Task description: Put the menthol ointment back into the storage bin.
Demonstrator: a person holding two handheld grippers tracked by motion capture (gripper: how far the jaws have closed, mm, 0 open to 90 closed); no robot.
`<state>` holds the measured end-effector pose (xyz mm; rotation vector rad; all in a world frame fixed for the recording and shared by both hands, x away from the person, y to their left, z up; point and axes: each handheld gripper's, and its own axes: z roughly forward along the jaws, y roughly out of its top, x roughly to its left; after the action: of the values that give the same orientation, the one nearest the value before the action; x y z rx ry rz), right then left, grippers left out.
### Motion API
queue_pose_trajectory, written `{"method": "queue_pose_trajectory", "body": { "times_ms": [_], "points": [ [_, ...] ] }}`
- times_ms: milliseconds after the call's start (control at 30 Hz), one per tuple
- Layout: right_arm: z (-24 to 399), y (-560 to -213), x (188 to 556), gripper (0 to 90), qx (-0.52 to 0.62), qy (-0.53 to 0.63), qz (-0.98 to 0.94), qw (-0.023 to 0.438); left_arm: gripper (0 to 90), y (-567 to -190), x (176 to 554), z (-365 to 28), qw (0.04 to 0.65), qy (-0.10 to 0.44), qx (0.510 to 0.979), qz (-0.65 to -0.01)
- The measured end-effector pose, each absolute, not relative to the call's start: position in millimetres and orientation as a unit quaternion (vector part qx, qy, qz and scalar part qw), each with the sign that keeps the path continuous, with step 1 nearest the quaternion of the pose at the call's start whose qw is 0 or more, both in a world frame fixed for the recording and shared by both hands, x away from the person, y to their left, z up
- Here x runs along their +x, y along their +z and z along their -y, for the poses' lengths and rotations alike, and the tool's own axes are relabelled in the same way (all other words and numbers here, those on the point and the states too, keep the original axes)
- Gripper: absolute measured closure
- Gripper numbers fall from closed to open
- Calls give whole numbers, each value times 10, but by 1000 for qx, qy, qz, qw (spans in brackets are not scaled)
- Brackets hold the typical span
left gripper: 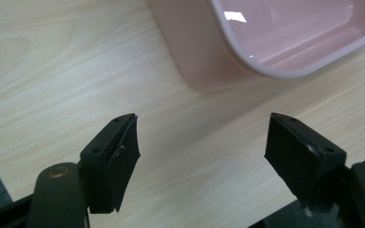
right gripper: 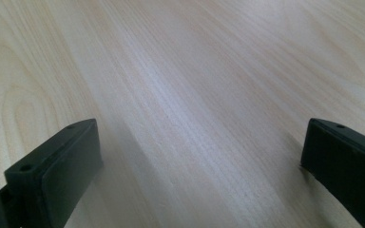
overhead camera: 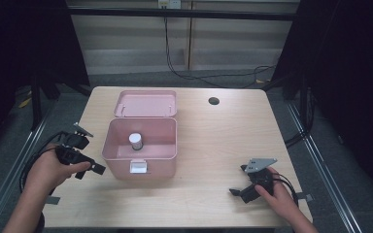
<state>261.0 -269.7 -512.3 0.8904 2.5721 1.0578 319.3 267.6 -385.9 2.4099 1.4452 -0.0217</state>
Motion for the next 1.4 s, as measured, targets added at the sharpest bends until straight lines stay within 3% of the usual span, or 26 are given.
{"method": "queue_pose_trajectory", "body": {
  "times_ms": [1033, 1400],
  "points": [
    [2696, -5122, 2605, 0, 305, 360, -875, 111, 230, -4717, 2959, -2667, 232, 10, 837, -495],
    [2695, -5122, 2604, 0, 305, 360, -874, 111, 183, -4826, 2883, -2634, 269, 56, 837, -474]
  ]
}}
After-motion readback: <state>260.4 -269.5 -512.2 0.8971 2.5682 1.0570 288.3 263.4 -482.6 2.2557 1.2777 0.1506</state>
